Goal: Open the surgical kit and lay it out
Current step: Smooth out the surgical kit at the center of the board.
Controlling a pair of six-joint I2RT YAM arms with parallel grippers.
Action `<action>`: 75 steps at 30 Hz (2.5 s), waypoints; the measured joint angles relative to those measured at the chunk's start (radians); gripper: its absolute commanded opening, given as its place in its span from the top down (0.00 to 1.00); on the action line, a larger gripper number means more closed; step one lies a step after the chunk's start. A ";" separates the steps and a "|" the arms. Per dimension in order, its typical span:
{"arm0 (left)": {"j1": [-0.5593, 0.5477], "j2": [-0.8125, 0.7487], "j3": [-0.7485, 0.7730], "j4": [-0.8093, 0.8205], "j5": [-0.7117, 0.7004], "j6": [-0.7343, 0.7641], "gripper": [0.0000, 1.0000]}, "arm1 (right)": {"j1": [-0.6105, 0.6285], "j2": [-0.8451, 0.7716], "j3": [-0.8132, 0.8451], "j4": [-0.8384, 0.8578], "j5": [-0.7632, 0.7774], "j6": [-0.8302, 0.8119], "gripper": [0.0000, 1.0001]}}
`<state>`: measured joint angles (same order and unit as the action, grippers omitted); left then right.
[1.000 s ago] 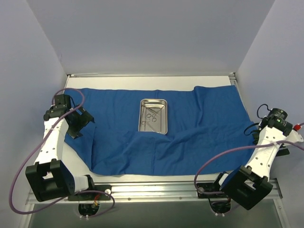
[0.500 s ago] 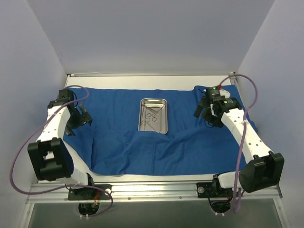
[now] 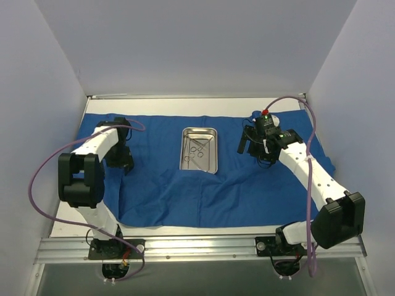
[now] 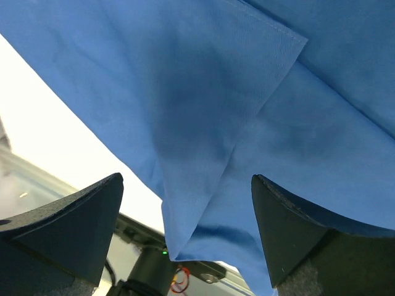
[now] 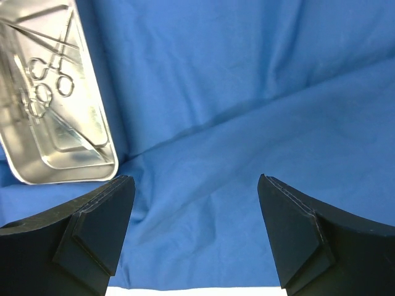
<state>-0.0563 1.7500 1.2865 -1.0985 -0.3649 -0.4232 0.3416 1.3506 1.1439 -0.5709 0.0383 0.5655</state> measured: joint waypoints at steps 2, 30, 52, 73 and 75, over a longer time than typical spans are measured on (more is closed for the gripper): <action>-0.031 0.063 0.017 -0.023 -0.052 -0.018 0.06 | 0.000 0.000 -0.001 0.019 -0.010 -0.010 0.17; 0.425 -0.395 -0.066 -0.079 -0.080 -0.152 0.98 | -0.003 -0.020 -0.031 0.117 -0.143 -0.077 0.18; 0.423 -0.536 -0.079 -0.176 -0.019 -0.397 0.00 | -0.071 0.153 0.134 0.153 -0.262 -0.081 0.17; 0.100 0.694 1.107 -0.196 0.080 0.064 0.03 | -0.410 0.983 0.896 -0.042 0.010 -0.286 0.04; 0.093 0.724 1.108 -0.195 0.108 0.072 0.00 | -0.413 1.001 0.893 -0.041 0.000 -0.295 0.04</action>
<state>0.0372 2.4744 2.3943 -1.2934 -0.2565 -0.3515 -0.0715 2.3516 2.0365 -0.6117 0.0380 0.2703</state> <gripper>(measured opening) 0.974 0.966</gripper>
